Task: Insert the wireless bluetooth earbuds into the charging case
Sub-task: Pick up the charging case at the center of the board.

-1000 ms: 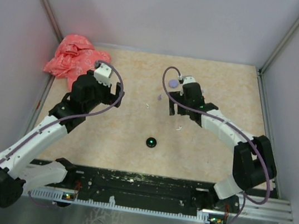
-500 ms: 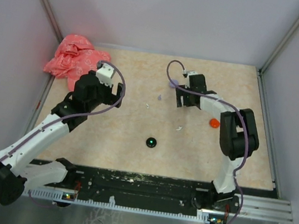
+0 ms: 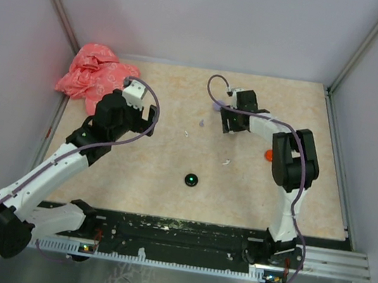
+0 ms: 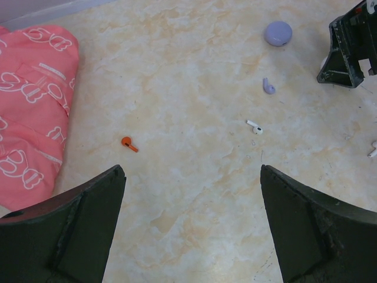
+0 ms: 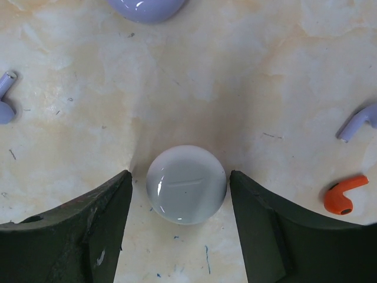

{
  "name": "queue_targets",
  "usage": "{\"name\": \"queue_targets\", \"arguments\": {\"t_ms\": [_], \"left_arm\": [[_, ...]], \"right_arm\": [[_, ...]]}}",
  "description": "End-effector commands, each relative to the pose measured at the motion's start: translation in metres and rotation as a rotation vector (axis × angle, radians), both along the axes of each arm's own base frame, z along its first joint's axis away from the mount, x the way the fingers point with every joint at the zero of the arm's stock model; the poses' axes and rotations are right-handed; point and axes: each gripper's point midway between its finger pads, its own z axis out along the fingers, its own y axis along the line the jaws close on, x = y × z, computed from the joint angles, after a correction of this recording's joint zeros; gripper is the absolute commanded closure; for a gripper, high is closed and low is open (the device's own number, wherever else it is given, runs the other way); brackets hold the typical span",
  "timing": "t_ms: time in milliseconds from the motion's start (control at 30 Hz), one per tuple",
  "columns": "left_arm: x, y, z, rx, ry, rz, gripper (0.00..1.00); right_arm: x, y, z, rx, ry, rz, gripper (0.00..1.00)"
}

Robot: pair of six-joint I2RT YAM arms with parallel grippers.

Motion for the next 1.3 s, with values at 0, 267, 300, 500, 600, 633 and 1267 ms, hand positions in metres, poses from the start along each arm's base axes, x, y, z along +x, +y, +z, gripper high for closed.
{"name": "queue_targets", "arguments": {"t_ms": [0,267,300,500,600,633,1267], "left_arm": [[0.001,-0.002,0.003,-0.008,-0.010,-0.011,0.00],[0.000,-0.004,0.004,-0.018,-0.008,-0.020,0.00],[0.000,-0.005,0.004,-0.020,-0.006,-0.023,0.00],[-0.001,-0.011,0.002,-0.044,0.011,-0.044,0.00],[-0.002,-0.016,0.000,-0.060,0.025,-0.061,0.00],[-0.003,-0.018,0.000,-0.067,0.033,-0.072,0.00],[-0.035,-0.092,0.037,-0.412,0.182,-0.377,0.02]], "right_arm": [[0.004,0.010,0.014,0.030,-0.018,0.025,0.33],[-0.004,0.010,0.010,0.033,0.004,0.036,0.43],[-0.005,0.010,0.010,0.038,0.005,0.036,0.44],[-0.016,0.017,0.033,0.053,-0.035,0.050,0.53],[-0.027,0.025,0.049,0.072,-0.072,0.060,0.53],[-0.031,0.028,0.054,0.078,-0.084,0.063,0.54],[-0.139,0.129,0.195,0.291,-0.564,0.351,0.57]]}}
